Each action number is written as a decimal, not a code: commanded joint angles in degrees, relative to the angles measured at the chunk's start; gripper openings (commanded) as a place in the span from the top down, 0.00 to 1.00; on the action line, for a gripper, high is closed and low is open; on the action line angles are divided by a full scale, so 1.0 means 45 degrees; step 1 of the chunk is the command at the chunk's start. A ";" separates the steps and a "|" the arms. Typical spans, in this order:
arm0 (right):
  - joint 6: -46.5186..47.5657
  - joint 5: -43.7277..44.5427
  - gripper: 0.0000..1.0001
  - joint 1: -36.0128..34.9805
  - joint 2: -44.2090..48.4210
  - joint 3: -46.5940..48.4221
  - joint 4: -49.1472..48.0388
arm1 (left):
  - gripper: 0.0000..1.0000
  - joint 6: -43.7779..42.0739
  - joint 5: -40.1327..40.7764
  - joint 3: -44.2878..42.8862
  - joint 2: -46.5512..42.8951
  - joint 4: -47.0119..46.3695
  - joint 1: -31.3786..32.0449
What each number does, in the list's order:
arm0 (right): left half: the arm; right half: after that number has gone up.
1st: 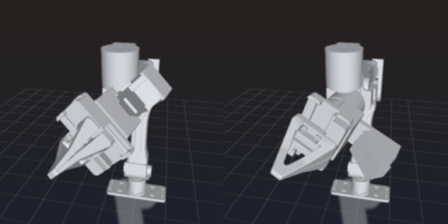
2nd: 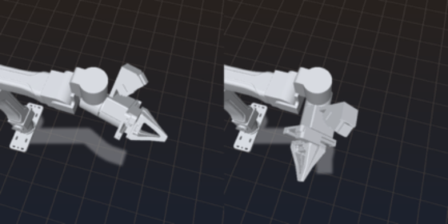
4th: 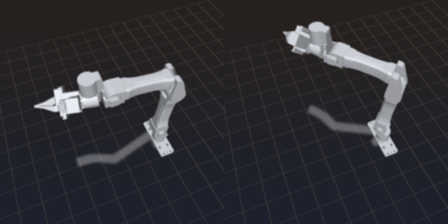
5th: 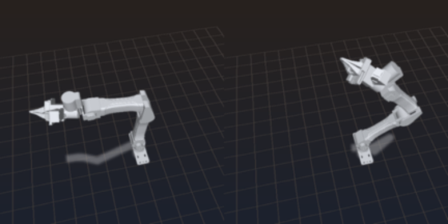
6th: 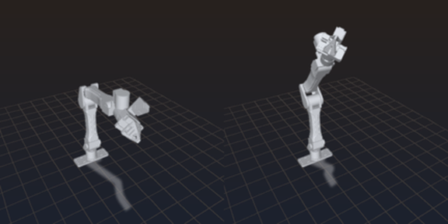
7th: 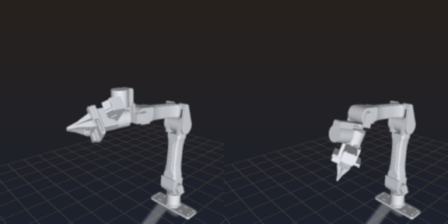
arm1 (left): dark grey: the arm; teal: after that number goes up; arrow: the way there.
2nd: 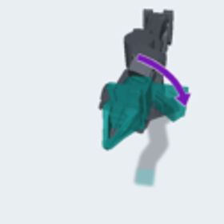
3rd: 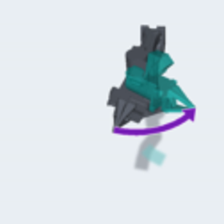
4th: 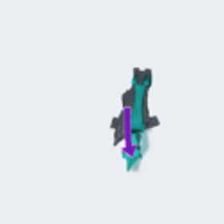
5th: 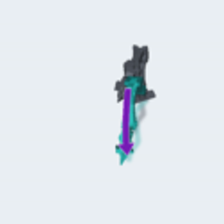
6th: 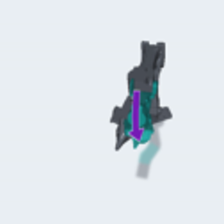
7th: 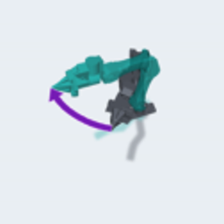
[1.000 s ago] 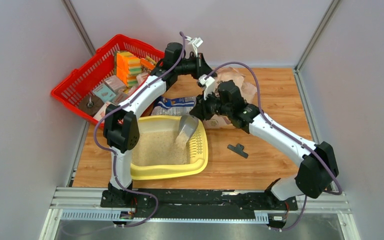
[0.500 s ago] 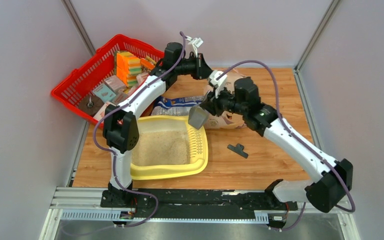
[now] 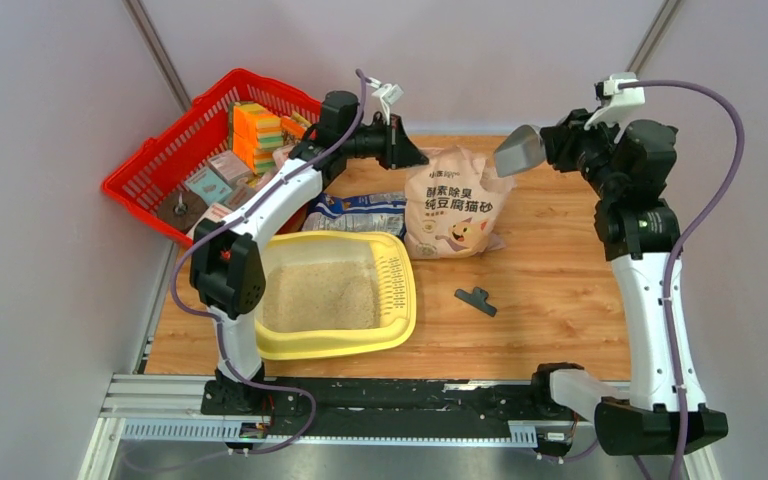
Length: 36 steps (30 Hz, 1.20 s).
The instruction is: Fill the litter box with clean litter
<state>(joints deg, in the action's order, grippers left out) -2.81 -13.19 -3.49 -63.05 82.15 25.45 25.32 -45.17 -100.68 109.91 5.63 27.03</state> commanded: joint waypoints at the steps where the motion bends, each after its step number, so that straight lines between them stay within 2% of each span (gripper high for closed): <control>1: -0.0023 -0.0990 1.00 0.0676 -0.0714 0.0456 -0.0714 | 1.00 -0.0490 -0.0918 0.0244 -0.1494 -0.0977 -0.0068; 2: 0.0173 -0.1439 1.00 0.1141 -0.0871 0.0494 -0.0715 | 1.00 -0.0606 -0.1017 0.0265 -0.1514 -0.0900 -0.0049; 6: 0.1441 -0.3176 1.00 0.1458 -0.1594 0.0515 -0.0402 | 1.00 -0.0822 -0.1271 0.0343 -0.1533 -0.0762 -0.0029; 11: 0.2693 -0.4450 1.00 0.1556 -0.2589 0.0787 0.0046 | 1.00 -0.0997 -0.1330 0.0148 -0.1377 -0.0646 0.0029; 14: 0.3648 -0.5444 1.00 0.1556 -0.3487 0.1333 0.0884 | 1.00 -0.1192 -0.1427 -0.0008 -0.1338 -0.0568 0.0107; 18: 0.4528 -0.6948 1.00 0.1498 -0.5010 0.2737 0.3435 | 1.00 -0.1895 -0.1506 -0.0223 -0.1416 -0.0158 0.0263; 20: 0.4512 -0.6893 1.00 0.1342 -0.5540 0.2917 0.3758 | 1.00 -0.2207 -0.1370 -0.0262 -0.1455 -0.0060 0.0419; 22: 0.3696 -0.5747 1.00 0.1166 -0.5154 0.1812 0.2670 | 1.00 -0.2229 -0.1059 -0.0204 -0.1533 -0.0137 0.0478; 23: 0.2627 -0.4871 1.00 0.0856 -0.4860 0.1223 0.1910 | 1.00 -0.2248 -0.0960 -0.0146 -0.1572 -0.0215 0.0575; 24: 0.2114 -0.3315 1.00 0.0834 -0.4470 0.0657 0.0491 | 1.00 -0.2267 -0.0824 -0.0068 -0.1688 -0.0332 0.0596; 26: 0.1331 -0.1784 1.00 0.0015 -0.3552 -0.0941 -0.0612 | 1.00 -0.2345 -0.0433 0.0225 -0.1884 -0.0722 0.0673; 27: 0.0709 -0.0210 1.00 -0.0238 -0.3258 -0.1473 -0.1487 | 1.00 -0.2365 -0.0296 0.0322 -0.2040 -0.0801 0.0751; 30: 0.0428 0.1186 1.00 -0.1137 -0.2690 -0.2706 -0.2352 | 1.00 -0.2462 -0.0022 0.0479 -0.2197 -0.0938 0.0888; 36: 0.0585 0.1856 1.00 -0.2544 -0.3078 -0.4189 -0.2609 | 1.00 -0.2483 0.0096 0.0655 -0.2061 -0.1211 0.1084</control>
<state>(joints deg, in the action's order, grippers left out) 1.96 -10.90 -12.10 -76.97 66.63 20.73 15.29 -44.40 -97.10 105.10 7.07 31.22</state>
